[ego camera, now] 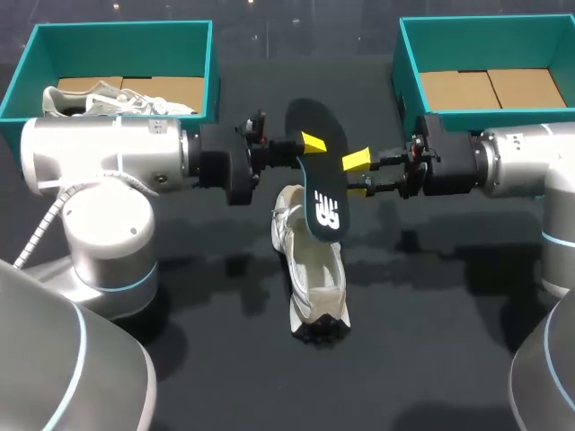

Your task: Take the shoe out of the shoebox, open the shoe tongue, remove and reinsert the insole, then place the shoe into the shoebox

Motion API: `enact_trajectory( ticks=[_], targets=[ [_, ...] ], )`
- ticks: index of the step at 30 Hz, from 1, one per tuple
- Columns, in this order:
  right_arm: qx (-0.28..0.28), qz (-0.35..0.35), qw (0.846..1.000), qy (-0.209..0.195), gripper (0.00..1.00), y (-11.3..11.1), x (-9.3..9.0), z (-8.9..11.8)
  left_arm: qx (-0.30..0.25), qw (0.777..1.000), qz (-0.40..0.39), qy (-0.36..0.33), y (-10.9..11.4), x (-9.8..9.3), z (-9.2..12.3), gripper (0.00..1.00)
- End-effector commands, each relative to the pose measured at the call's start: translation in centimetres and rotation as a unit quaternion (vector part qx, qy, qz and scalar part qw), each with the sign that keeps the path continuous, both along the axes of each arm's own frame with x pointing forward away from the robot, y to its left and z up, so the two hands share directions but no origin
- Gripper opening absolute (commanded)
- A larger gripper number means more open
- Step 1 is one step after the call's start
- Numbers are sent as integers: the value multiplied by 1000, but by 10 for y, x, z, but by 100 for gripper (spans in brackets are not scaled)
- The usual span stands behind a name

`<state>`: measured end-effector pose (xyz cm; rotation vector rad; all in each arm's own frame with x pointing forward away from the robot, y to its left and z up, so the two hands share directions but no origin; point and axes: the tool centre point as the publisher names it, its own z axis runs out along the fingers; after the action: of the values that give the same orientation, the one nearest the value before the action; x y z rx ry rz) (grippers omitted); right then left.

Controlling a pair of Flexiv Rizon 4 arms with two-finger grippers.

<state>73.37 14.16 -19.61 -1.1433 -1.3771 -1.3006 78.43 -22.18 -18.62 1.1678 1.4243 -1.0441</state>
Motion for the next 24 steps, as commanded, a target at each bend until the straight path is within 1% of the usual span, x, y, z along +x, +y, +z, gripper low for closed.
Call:
enact_trajectory(
  ticks=[1,7,8,10,11,12,13,24],
  targets=[
    [-2,7,1000,1,100,-9,2,2,9,1000,9,-4,25,-18,6,0],
    [-2,7,1000,1,100,-9,2,2,21,1000,12,16,38,-38,1,0],
    [-10,34,998,-43,100,-11,-1,1,26,999,13,22,40,-41,0,0],
    [-38,53,991,-116,100,-19,-5,-4,32,998,15,47,43,-47,0,0],
    [-50,79,984,-150,100,-22,-7,-10,30,998,12,58,44,-50,1,0],
    [-49,115,975,-182,100,-23,-10,-17,30,997,12,65,46,-54,2,0],
    [-49,115,975,-182,100,-23,-10,-17,36,998,7,53,47,-58,3,0],
    [-49,115,975,-182,100,-23,-10,-17,36,998,7,53,47,-58,3,0]
  ],
)
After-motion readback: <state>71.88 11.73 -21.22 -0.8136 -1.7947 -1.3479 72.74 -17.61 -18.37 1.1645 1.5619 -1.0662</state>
